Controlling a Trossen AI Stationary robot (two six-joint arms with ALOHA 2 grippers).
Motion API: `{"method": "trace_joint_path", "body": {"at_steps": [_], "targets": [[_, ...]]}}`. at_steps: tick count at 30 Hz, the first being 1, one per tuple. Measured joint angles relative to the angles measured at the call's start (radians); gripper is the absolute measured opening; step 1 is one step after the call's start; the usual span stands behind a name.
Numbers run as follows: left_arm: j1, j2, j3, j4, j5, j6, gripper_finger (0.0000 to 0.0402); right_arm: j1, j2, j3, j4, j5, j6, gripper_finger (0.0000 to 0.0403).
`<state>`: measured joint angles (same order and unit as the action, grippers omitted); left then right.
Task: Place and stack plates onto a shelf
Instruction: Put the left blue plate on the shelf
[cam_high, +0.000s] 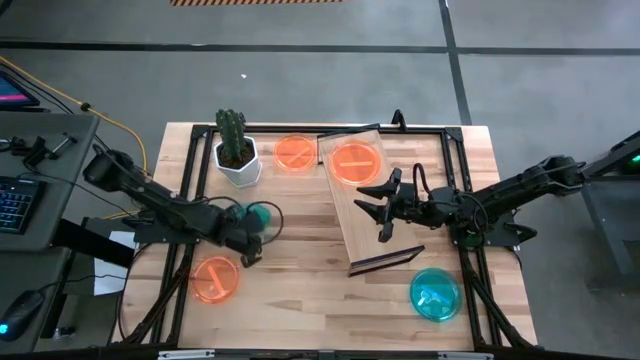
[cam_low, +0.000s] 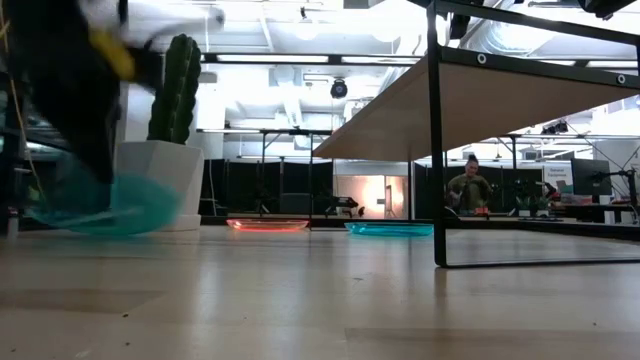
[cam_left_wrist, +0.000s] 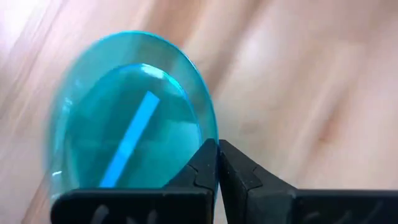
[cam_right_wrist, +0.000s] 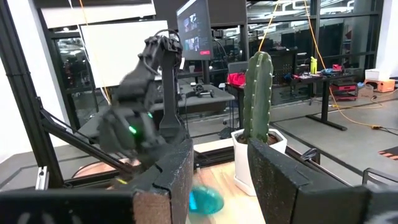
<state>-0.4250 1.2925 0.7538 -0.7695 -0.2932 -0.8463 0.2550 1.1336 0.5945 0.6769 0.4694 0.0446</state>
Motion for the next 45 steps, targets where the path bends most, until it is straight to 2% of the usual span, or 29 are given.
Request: {"method": "trace_joint_path", "body": {"at_steps": [3, 7, 10, 13, 16, 20, 24, 29, 38, 45], "targets": [[-0.050, 0.000, 0.089, -0.017, -0.037, 0.086, 0.0000, 0.000, 0.000, 0.000, 0.002, 0.000, 0.002, 0.0140], [-0.109, -0.001, 0.185, -0.007, -0.196, 0.240, 0.0000, 0.000, 0.000, 0.000, 0.045, 0.000, 0.010, 0.0140], [-0.128, -0.001, 0.228, 0.041, -0.302, 0.417, 0.0000, 0.000, 0.000, 0.000, 0.076, -0.001, 0.028, 0.0140], [-0.120, -0.001, 0.257, 0.127, -0.344, 0.616, 0.0000, 0.000, 0.000, 0.000, 0.097, -0.002, 0.027, 0.0140], [-0.085, 0.013, 0.280, 0.229, -0.332, 0.812, 0.0000, 0.000, 0.000, 0.000, 0.122, -0.002, 0.026, 0.0140], [-0.015, 0.064, 0.327, 0.271, -0.304, 1.022, 0.0000, 0.001, 0.000, 0.000, 0.198, -0.001, 0.002, 0.0140], [0.053, 0.153, 0.377, 0.285, -0.283, 1.202, 0.0000, 0.003, 0.000, 0.000, 0.215, -0.007, 0.000, 0.0140], [0.098, 0.278, 0.436, 0.409, -0.264, 1.402, 0.0000, 0.003, 0.000, 0.000, 0.219, -0.008, -0.001, 0.0140], [0.118, 0.445, 0.521, 0.599, -0.108, 1.617, 0.0000, 0.003, 0.000, 0.000, 0.226, -0.008, -0.001, 0.0140], [0.151, 0.536, 0.583, 0.620, -0.093, 1.670, 0.0000, 0.003, 0.000, 0.000, 0.229, -0.009, -0.001, 0.0140]]}}
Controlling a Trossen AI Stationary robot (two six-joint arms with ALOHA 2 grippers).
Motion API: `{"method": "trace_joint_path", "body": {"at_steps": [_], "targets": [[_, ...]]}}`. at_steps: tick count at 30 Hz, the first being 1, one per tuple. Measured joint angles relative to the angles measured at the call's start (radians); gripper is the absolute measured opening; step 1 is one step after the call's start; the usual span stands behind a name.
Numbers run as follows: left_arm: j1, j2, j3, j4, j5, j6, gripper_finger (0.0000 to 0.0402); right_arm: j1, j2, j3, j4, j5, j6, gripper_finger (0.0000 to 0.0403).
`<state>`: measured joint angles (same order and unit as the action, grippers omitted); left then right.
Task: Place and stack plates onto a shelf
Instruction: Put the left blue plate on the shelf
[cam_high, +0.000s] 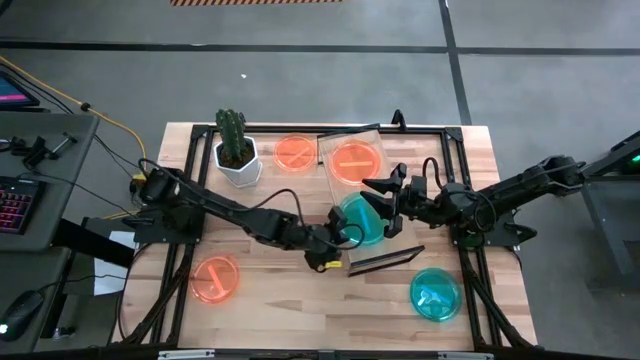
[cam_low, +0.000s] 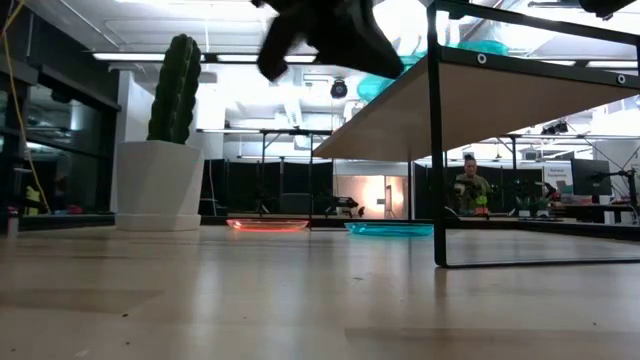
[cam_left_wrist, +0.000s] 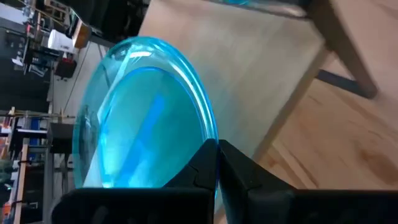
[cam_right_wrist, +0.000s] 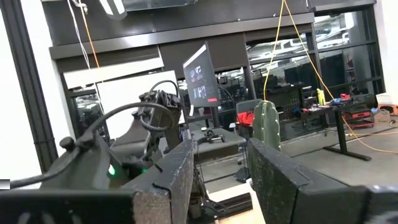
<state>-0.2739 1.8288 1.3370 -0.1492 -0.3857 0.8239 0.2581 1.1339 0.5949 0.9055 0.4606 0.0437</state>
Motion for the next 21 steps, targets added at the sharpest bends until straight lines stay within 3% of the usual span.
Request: {"method": "trace_joint_path", "body": {"at_steps": [15, 21], "targets": [[0.046, 0.033, 0.016, 0.068, 0.035, 0.005, 0.0001, 0.000, 0.000, 0.000, 0.000, 0.000, 0.000, 0.0140], [0.046, 0.033, 0.016, 0.088, 0.034, 0.017, 0.0030, 0.000, 0.000, 0.000, 0.000, 0.000, 0.000, 0.0140]]}}
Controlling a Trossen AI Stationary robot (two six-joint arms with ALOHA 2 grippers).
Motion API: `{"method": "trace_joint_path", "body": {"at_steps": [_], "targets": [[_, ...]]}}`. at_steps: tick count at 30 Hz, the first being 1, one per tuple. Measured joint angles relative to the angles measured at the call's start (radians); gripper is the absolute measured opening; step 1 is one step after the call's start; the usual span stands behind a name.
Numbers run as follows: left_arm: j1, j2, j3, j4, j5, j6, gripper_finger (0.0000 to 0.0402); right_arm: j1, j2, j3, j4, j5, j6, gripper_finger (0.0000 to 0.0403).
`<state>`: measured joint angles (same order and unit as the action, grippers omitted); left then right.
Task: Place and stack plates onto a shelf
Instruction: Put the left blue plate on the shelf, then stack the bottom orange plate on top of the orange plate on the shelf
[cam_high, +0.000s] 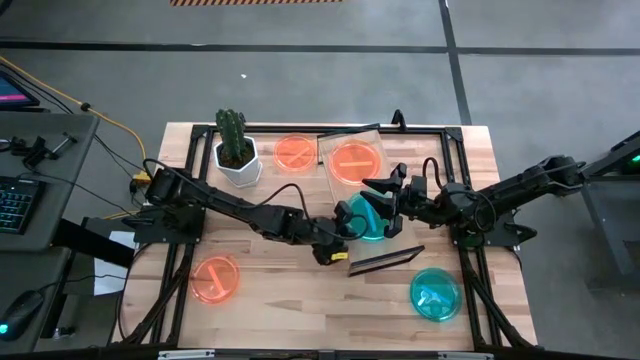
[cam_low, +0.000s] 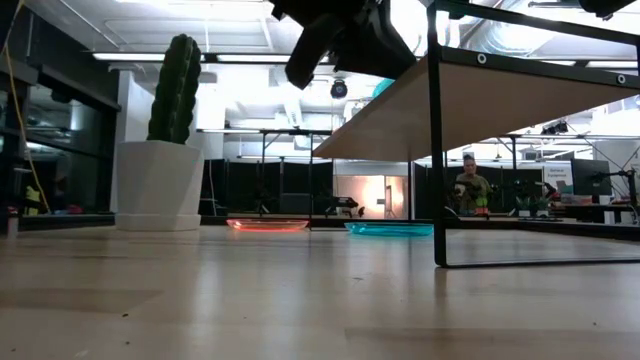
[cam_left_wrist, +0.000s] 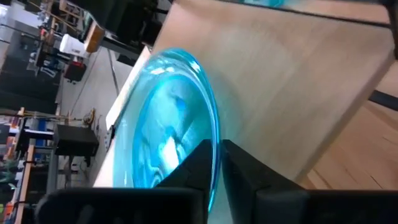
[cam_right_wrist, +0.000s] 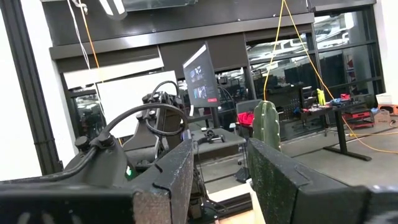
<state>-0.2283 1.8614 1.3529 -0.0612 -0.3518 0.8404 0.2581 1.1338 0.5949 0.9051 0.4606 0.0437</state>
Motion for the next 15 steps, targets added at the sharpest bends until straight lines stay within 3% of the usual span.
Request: {"method": "trace_joint_path", "body": {"at_steps": [5, 15], "targets": [[0.000, -0.001, 0.000, 0.016, -0.010, 0.001, 0.0070, 0.000, 0.000, 0.000, 0.000, 0.000, 0.000, 0.0140], [-0.009, -0.046, 0.000, -0.052, -0.142, -0.052, 0.0123, 0.000, 0.000, 0.000, -0.012, 0.000, 0.000, 0.0140]]}}
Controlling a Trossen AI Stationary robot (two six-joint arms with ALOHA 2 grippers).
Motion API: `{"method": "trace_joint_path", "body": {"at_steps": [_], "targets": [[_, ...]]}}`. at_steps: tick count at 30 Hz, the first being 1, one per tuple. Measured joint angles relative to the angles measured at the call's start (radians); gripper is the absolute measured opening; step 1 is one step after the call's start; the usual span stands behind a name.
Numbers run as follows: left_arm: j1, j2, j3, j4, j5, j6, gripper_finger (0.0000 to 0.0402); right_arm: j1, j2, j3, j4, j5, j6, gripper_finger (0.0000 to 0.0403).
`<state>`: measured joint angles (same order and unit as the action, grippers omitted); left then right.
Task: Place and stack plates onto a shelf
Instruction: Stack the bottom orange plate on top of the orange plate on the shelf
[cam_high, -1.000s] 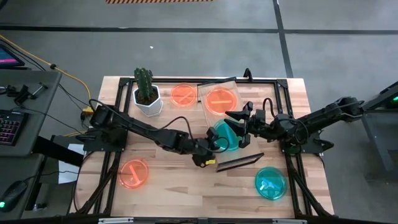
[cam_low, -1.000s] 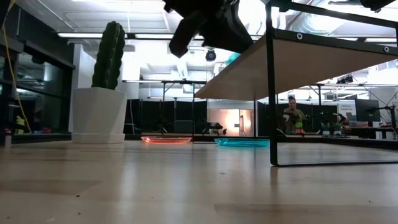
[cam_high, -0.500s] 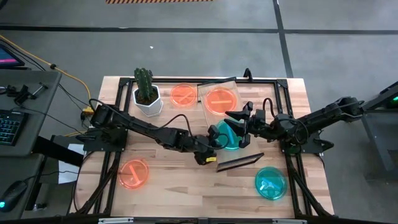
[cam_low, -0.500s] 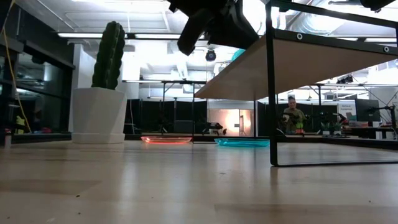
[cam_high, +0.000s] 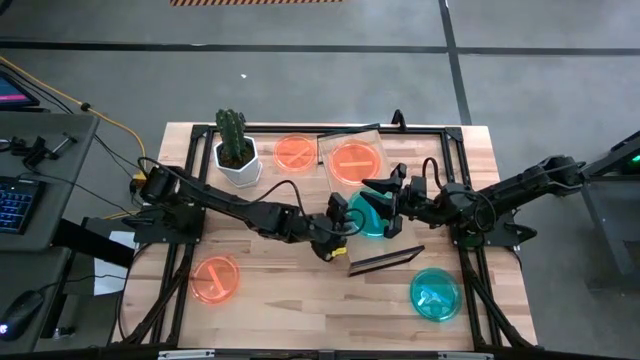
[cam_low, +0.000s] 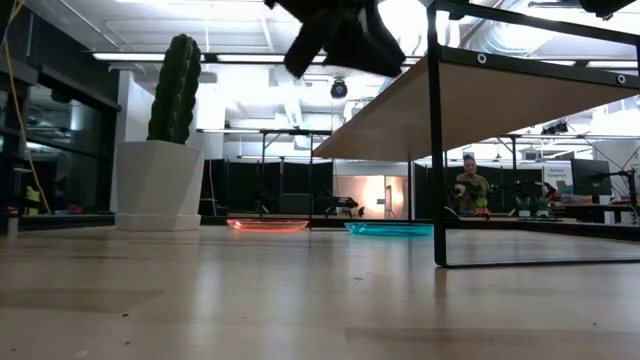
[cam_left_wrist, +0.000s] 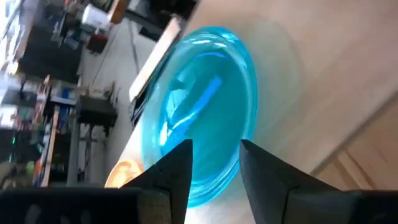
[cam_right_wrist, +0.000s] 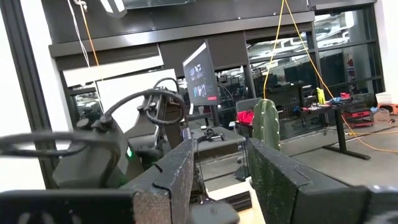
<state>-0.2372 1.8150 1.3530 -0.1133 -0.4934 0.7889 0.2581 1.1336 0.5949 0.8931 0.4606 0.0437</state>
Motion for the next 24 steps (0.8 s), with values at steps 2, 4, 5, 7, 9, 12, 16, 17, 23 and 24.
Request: {"method": "trace_joint_path", "body": {"at_steps": [2, 4, 5, 7, 9, 12, 16, 17, 23, 24], "targets": [[-0.008, -0.033, 0.000, -0.103, -0.018, -0.077, 0.0124, 0.000, 0.000, 0.000, -0.009, 0.000, 0.000, 0.0140], [-0.013, -0.081, -0.001, -0.209, 0.008, -0.198, 0.0123, 0.000, 0.000, 0.000, -0.020, 0.000, -0.002, 0.0140], [-0.014, -0.110, 0.000, -0.263, 0.042, -0.268, 0.0122, 0.000, 0.000, 0.000, -0.025, 0.000, -0.009, 0.0140], [-0.015, -0.182, -0.013, -0.374, 0.120, -0.408, 0.0119, 0.000, 0.000, 0.000, -0.027, 0.000, -0.021, 0.0140], [-0.019, -0.274, -0.069, -0.363, 0.196, -0.512, 0.0116, 0.000, 0.000, 0.000, -0.035, 0.000, -0.022, 0.0140], [-0.052, -0.443, -0.224, -0.244, 0.225, -0.586, 0.0112, 0.000, 0.000, 0.000, -0.042, 0.000, -0.019, 0.0140], [-0.120, -0.698, -0.499, 0.061, 0.190, -0.613, 0.0109, 0.000, 0.000, 0.000, -0.053, 0.000, -0.017, 0.0140], [-0.135, -0.763, -0.570, 0.134, 0.174, -0.619, 0.0109, 0.000, 0.000, 0.000, -0.052, 0.000, -0.017, 0.0140], [-0.187, -1.039, -0.885, 0.448, 0.124, -0.633, 0.0108, 0.000, 0.000, 0.000, -0.053, 0.000, -0.016, 0.0140], [-0.189, -1.071, -0.914, 0.458, 0.122, -0.643, 0.0108, 0.000, 0.000, 0.000, -0.052, 0.000, -0.016, 0.0140]]}}
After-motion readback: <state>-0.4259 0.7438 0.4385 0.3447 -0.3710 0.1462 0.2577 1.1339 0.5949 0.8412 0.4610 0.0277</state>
